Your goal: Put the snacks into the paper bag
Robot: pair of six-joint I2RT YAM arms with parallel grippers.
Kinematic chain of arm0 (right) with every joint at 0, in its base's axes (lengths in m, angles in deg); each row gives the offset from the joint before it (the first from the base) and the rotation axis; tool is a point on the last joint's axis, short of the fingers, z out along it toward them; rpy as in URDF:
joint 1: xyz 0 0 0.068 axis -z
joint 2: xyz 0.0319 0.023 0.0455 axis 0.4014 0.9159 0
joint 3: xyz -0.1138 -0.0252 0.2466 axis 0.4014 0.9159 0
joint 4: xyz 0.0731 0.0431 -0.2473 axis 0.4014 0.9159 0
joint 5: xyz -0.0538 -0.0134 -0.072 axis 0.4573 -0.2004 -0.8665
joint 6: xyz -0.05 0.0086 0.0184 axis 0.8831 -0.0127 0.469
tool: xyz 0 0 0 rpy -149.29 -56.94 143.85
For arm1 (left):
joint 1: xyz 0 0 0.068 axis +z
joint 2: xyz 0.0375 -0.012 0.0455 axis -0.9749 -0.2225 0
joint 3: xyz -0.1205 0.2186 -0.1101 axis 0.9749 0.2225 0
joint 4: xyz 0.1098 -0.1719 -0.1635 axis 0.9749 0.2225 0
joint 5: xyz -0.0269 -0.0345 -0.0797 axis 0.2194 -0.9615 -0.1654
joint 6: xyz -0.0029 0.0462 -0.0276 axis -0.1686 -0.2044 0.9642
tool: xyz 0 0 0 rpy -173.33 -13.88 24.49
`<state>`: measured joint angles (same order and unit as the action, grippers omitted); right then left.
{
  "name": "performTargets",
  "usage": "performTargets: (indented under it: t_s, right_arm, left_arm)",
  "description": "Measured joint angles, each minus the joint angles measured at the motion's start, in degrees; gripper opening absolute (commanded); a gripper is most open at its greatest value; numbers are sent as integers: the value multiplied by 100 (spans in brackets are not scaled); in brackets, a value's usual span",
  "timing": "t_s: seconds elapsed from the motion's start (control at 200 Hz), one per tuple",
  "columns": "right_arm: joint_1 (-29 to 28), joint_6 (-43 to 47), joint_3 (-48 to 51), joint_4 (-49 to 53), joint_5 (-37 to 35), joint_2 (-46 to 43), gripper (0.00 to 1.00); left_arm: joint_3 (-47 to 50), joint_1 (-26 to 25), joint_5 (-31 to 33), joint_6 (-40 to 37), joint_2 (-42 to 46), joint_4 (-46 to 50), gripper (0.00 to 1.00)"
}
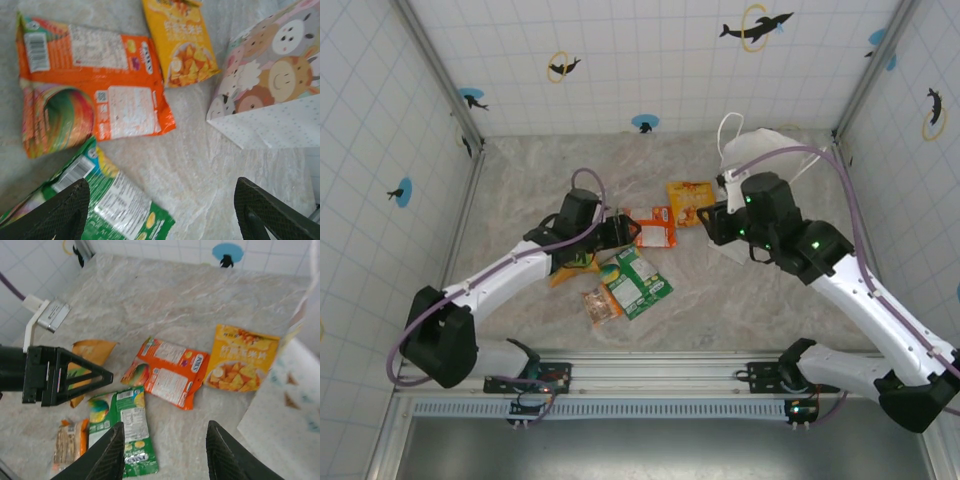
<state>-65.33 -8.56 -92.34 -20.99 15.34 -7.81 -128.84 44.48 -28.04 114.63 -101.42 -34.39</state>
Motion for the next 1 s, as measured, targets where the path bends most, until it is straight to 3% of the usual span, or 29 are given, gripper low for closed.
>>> performTargets:
  t_s: [0.475, 1.001]
  right_arm:
    - [-1615, -1078, 1010, -525, -726, 2, 45]
    - [-1886, -1816, 1462, -1467, -385, 623, 46]
  left_arm:
    - [660, 737, -321, 37, 726, 507, 74]
    - [841, 1578, -210, -76, 1080, 1276, 77]
